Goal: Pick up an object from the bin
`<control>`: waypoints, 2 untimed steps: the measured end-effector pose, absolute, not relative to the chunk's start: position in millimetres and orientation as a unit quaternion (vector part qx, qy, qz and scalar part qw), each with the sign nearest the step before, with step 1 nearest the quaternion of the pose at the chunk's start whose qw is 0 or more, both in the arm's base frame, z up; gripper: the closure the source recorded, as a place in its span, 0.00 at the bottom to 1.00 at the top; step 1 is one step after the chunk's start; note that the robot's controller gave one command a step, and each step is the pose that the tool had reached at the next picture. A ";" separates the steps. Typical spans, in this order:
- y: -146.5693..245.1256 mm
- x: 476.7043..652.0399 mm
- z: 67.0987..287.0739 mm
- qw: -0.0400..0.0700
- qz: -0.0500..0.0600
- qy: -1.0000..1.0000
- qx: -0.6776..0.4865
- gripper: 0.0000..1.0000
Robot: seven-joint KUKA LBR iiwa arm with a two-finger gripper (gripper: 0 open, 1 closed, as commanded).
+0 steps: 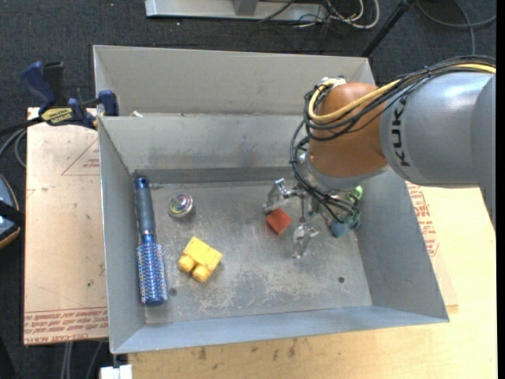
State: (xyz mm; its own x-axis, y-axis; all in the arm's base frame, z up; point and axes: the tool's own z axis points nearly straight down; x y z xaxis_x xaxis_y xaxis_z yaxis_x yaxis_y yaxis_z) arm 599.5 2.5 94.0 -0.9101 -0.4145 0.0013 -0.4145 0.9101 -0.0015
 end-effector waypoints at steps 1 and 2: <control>-27.5 619.3 77.3 -0.008 -0.001 -0.954 0.300 0.00; -28.5 620.6 79.7 -0.010 0.001 -0.954 0.301 1.00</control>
Offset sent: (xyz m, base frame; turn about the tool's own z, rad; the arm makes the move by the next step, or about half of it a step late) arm 0.0142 -0.0333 -0.0240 -0.1874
